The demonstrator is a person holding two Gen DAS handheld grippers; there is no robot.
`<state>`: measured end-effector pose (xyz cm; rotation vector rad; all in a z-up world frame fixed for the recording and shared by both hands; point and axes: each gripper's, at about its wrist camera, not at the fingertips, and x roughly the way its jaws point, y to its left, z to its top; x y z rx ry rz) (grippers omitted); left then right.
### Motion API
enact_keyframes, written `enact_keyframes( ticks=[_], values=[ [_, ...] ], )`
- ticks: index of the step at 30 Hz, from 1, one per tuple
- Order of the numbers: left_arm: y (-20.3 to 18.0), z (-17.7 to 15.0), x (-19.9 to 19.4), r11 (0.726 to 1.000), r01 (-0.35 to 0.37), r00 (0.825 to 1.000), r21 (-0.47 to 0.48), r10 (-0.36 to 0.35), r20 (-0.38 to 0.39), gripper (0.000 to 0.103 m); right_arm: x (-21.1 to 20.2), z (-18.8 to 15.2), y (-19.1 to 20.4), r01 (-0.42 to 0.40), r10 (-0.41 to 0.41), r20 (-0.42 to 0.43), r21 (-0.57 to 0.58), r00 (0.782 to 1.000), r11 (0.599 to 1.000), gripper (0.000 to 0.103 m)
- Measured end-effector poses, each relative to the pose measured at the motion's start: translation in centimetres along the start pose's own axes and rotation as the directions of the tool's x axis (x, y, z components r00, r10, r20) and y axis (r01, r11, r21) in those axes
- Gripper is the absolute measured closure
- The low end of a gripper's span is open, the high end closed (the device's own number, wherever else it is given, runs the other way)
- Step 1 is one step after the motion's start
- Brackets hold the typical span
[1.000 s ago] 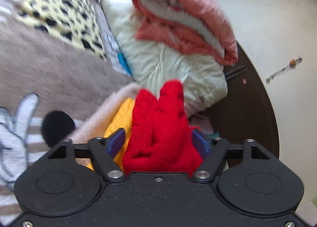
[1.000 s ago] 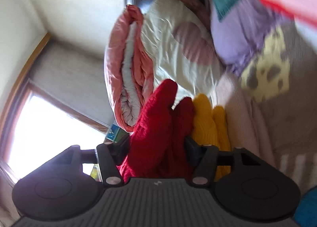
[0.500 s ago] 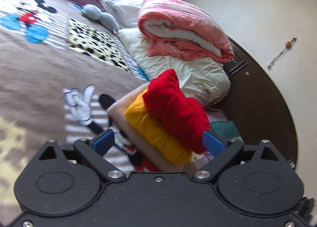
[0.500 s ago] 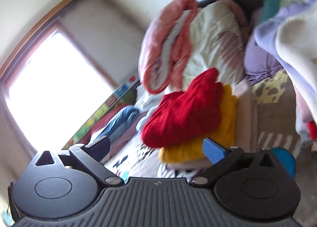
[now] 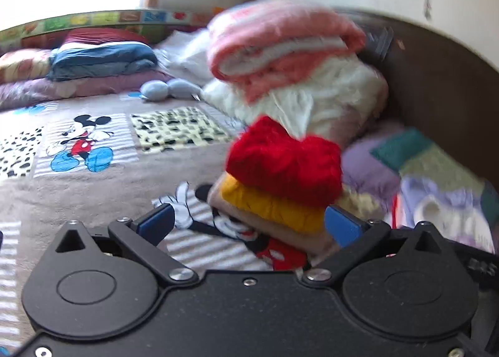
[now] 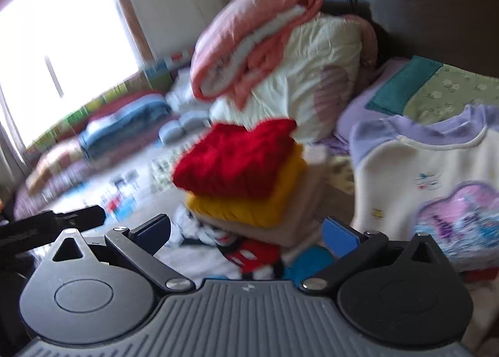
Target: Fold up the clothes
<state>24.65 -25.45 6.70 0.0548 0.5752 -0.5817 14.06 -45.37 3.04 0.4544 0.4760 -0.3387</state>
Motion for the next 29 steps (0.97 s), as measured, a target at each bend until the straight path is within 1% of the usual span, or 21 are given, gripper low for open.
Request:
enact_keyframes(
  ticks=[2, 5, 7, 11, 17, 26, 29],
  values=[
    [-1.2, -0.2, -0.2, 0.998, -0.040, 0.999, 0.043, 0.040, 0.009, 0.000, 0.2, 0.3, 0.0, 0.034, -0.036, -0.053, -0.035, 0.998, 0.999, 0.000],
    [-2.5, -0.7, -0.8, 0.994, -0.069, 0.997, 0.082, 0.067, 0.031, 0.000, -0.4, 0.1, 0.1, 0.074, -0.079, -0.056, -0.075, 0.995, 0.994, 0.000],
    [-3.1, -0.9, -1.1, 0.994, -0.077, 0.997, 0.082, 0.075, 0.030, 0.000, -1.0, 0.1, 0.2, 0.086, -0.091, -0.053, -0.092, 0.994, 0.992, 0.000],
    [-3.6, -1.2, -1.7, 0.995, -0.079, 0.997, 0.052, 0.079, 0.009, 0.000, -2.2, 0.3, 0.3, 0.113, -0.118, -0.039, -0.111, 0.992, 0.987, 0.000],
    [-4.0, -1.1, -2.5, 0.997, -0.074, 0.997, 0.023, 0.074, -0.021, 0.000, -3.4, 0.7, 0.2, 0.118, -0.122, -0.026, -0.115, 0.992, 0.986, 0.000],
    [-4.8, -1.6, -3.3, 0.995, -0.085, 0.996, 0.043, 0.086, -0.028, 0.000, -5.1, 0.6, 0.0, 0.104, -0.107, -0.019, -0.110, 0.994, 0.988, 0.000],
    [-4.8, -1.8, -3.8, 0.996, -0.083, 0.996, 0.034, 0.084, -0.019, 0.000, -5.4, 0.4, -0.2, 0.098, -0.101, -0.020, -0.107, 0.995, 0.989, 0.000]
  ],
)
